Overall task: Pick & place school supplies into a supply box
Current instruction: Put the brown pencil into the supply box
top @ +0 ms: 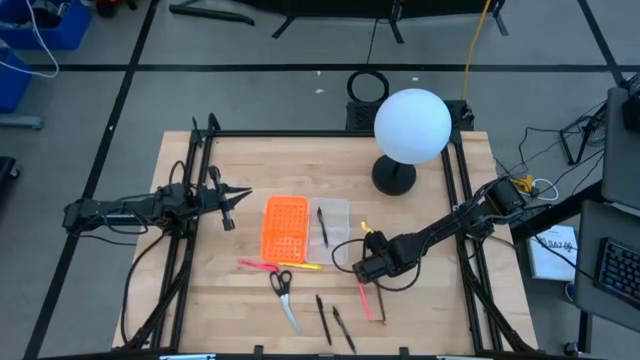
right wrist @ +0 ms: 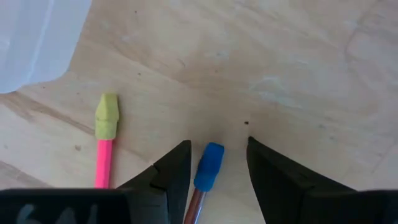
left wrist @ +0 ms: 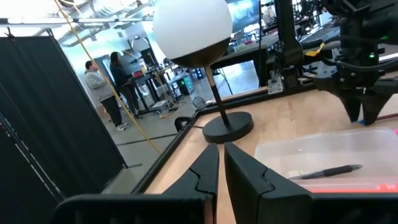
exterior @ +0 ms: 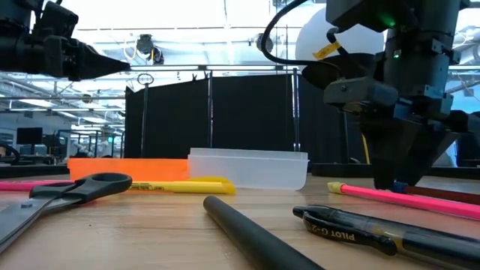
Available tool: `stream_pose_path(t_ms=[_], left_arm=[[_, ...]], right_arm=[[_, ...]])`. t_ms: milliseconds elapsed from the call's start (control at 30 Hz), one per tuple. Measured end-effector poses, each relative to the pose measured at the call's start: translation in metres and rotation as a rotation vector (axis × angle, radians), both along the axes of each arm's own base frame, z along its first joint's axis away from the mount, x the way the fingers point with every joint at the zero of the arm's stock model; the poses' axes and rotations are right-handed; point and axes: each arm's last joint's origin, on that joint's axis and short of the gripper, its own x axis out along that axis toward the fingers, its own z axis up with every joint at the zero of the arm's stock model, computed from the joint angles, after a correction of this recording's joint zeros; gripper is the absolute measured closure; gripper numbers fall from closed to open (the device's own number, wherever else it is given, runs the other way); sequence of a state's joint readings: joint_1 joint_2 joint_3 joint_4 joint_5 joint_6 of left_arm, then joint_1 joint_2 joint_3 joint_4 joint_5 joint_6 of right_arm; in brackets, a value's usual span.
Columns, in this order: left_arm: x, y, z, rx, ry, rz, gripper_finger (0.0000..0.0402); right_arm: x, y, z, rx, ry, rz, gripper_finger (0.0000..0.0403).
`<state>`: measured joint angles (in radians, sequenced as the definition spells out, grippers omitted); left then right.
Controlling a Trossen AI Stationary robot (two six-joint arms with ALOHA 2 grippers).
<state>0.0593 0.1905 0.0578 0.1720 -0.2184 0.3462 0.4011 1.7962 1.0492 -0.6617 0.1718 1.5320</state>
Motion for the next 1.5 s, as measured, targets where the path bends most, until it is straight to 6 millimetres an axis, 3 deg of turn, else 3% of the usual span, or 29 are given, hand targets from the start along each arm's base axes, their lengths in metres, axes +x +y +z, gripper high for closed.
stream_pose_path(t_ms=[333, 1000, 1367, 1500], left_arm=[[0.000, 0.000, -0.001, 0.008, 0.008, -0.005, 0.0366], [0.000, 0.000, 0.000, 0.017, 0.008, -0.007, 0.0366], [0.000, 0.000, 0.000, 0.017, 0.008, -0.007, 0.0366], [0.000, 0.000, 0.000, 0.017, 0.001, -0.008, 0.0366]], right_arm=[[-0.002, 0.008, -0.009, 0.053, 0.045, -0.011, 0.0253], [-0.002, 0.010, -0.008, 0.159, 0.077, -0.022, 0.0252], [-0.001, 0.009, -0.008, 0.097, 0.048, -0.009, 0.0253], [-0.001, 0.009, -0.008, 0.089, 0.046, 0.006, 0.0271]])
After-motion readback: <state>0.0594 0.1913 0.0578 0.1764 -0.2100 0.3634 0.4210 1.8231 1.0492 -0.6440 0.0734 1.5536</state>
